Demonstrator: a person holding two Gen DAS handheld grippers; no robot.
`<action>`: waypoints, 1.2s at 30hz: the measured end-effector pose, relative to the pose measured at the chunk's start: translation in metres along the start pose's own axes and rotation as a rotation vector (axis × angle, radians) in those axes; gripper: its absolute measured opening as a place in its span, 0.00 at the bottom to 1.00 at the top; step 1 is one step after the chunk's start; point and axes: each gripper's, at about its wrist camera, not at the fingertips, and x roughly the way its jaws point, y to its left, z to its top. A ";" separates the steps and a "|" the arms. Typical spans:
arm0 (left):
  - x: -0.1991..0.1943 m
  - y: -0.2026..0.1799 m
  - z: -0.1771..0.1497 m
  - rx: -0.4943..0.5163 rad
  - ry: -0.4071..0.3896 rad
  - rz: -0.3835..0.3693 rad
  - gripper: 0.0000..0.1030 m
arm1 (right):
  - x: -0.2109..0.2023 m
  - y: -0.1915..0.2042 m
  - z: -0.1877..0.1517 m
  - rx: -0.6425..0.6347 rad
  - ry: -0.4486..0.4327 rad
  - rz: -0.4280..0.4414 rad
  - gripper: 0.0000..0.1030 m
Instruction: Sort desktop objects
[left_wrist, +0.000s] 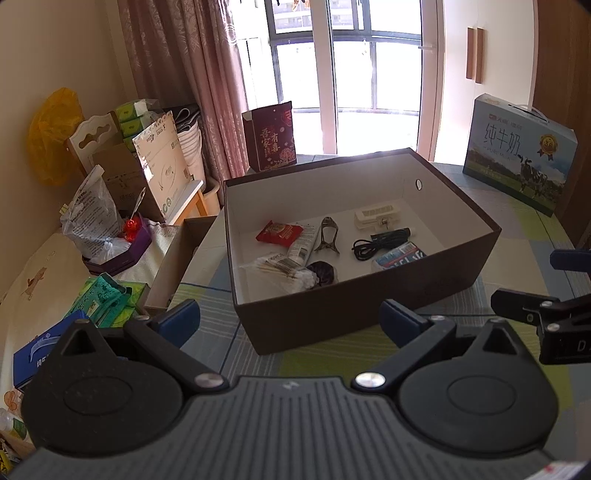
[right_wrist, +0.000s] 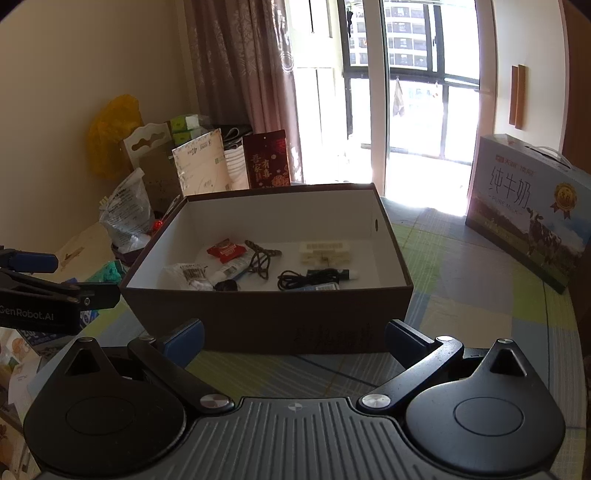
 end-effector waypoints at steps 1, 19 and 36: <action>-0.002 -0.001 -0.003 0.000 0.004 0.000 0.99 | -0.002 0.001 -0.002 -0.001 0.001 -0.003 0.98; -0.032 -0.016 -0.026 0.031 0.004 -0.014 0.99 | -0.038 0.004 -0.026 -0.032 -0.015 -0.038 0.98; -0.040 -0.031 -0.054 0.026 0.051 -0.041 0.99 | -0.049 0.005 -0.049 -0.073 0.007 -0.034 0.98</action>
